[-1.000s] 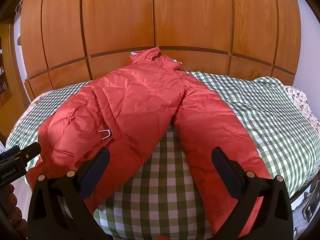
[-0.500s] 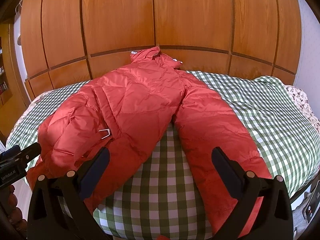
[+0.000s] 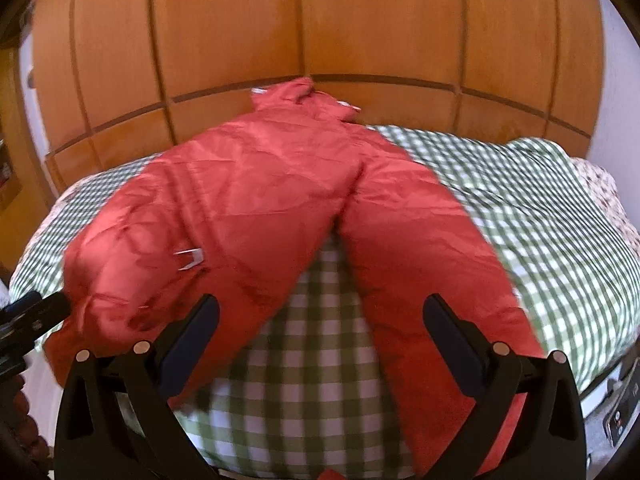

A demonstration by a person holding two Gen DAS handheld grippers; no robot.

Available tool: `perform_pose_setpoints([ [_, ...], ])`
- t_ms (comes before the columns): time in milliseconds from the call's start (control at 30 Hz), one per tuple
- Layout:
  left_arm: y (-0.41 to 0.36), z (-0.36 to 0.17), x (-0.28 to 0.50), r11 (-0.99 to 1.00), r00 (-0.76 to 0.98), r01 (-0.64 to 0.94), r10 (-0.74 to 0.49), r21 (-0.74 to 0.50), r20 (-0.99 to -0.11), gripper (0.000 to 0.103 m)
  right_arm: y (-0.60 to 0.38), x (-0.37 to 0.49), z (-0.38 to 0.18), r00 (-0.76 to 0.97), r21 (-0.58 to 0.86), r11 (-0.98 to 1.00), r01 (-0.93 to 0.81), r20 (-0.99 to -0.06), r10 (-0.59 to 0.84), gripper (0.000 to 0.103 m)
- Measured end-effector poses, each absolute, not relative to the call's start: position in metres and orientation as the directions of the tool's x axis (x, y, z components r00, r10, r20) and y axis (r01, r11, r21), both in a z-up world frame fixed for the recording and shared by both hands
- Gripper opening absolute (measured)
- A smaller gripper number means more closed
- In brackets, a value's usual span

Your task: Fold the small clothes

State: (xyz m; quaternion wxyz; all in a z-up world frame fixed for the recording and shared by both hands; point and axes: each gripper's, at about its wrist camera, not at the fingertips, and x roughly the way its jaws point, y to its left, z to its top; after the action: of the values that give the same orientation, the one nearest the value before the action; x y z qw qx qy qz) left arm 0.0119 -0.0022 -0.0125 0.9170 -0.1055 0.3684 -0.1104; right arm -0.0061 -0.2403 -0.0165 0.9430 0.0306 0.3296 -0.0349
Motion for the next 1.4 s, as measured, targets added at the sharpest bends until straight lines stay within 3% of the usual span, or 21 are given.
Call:
perform_pose_setpoints([
  [100,0.015,-0.016,0.014,0.896,0.697,0.112,-0.379,-0.429,-0.609,0.100,-0.265,-0.006,-0.016,0.772,-0.017,0.985,0.171,-0.619,-0.145,0.101],
  [167,0.025,-0.019,0.017,0.887,0.701,0.058,-0.363,-0.458,-0.614,0.100,-0.285,-0.006,-0.019,0.752,-0.059,0.969,0.239,-0.620,-0.224,0.101],
  [333,0.050,-0.012,0.022,0.919,0.755,-0.049,-0.222,-0.391,-0.617,0.100,-0.332,0.007,-0.048,0.605,-0.142,0.931,0.337,-0.725,-0.329,0.101],
  [433,0.069,-0.008,0.023,0.927,0.791,-0.112,-0.135,-0.357,-0.597,0.100,-0.349,0.014,-0.072,0.554,-0.105,0.948,0.301,-0.790,-0.264,0.098],
  [500,0.081,-0.009,0.025,0.924,0.794,-0.152,-0.097,-0.350,-0.601,0.100,-0.361,0.017,-0.083,0.554,0.006,0.962,0.273,-0.818,-0.152,0.068],
  [567,0.090,-0.011,0.025,0.920,0.790,-0.179,-0.077,-0.350,-0.608,0.100,-0.362,0.019,-0.085,0.555,0.012,0.968,0.252,-0.821,-0.134,0.058],
  [600,0.093,-0.012,0.027,0.917,0.788,-0.191,-0.069,-0.349,-0.612,0.100,-0.356,0.019,-0.082,0.560,-0.015,0.976,0.218,-0.817,-0.138,0.044],
  [700,0.098,-0.016,0.031,0.919,0.780,-0.198,-0.063,-0.341,-0.622,0.100,-0.347,0.024,-0.065,0.588,-0.169,0.976,0.138,-0.778,-0.218,0.024],
  [767,0.098,-0.020,0.033,0.926,0.775,-0.191,-0.062,-0.327,-0.628,0.100,-0.353,0.031,-0.058,0.605,-0.263,0.954,0.140,-0.740,-0.293,0.020],
  [933,0.095,-0.030,0.037,0.938,0.759,-0.174,-0.066,-0.299,-0.648,0.100,-0.413,0.071,-0.068,0.561,-0.346,0.907,0.239,-0.714,-0.420,0.020],
  [1067,0.093,-0.031,0.037,0.942,0.755,-0.175,-0.059,-0.287,-0.653,0.100,-0.459,0.108,-0.075,0.521,-0.485,0.822,0.298,-0.639,-0.566,0.020],
  [1267,0.097,-0.032,0.037,0.941,0.763,-0.185,-0.046,-0.285,-0.644,0.100,-0.507,0.155,-0.080,0.450,-0.562,0.748,0.352,-0.600,-0.662,0.021],
  [1333,0.098,-0.033,0.038,0.940,0.759,-0.186,-0.047,-0.285,-0.649,0.100,-0.511,0.162,-0.081,0.410,-0.553,0.739,0.386,-0.615,-0.674,0.028],
  [1367,0.098,-0.034,0.039,0.940,0.756,-0.185,-0.050,-0.287,-0.652,0.100,-0.511,0.158,-0.077,0.399,-0.537,0.733,0.417,-0.617,-0.679,0.036],
  [1400,0.098,-0.035,0.040,0.939,0.754,-0.185,-0.053,-0.290,-0.654,0.100,-0.506,0.155,-0.071,0.406,-0.508,0.735,0.449,-0.617,-0.674,0.055],
])
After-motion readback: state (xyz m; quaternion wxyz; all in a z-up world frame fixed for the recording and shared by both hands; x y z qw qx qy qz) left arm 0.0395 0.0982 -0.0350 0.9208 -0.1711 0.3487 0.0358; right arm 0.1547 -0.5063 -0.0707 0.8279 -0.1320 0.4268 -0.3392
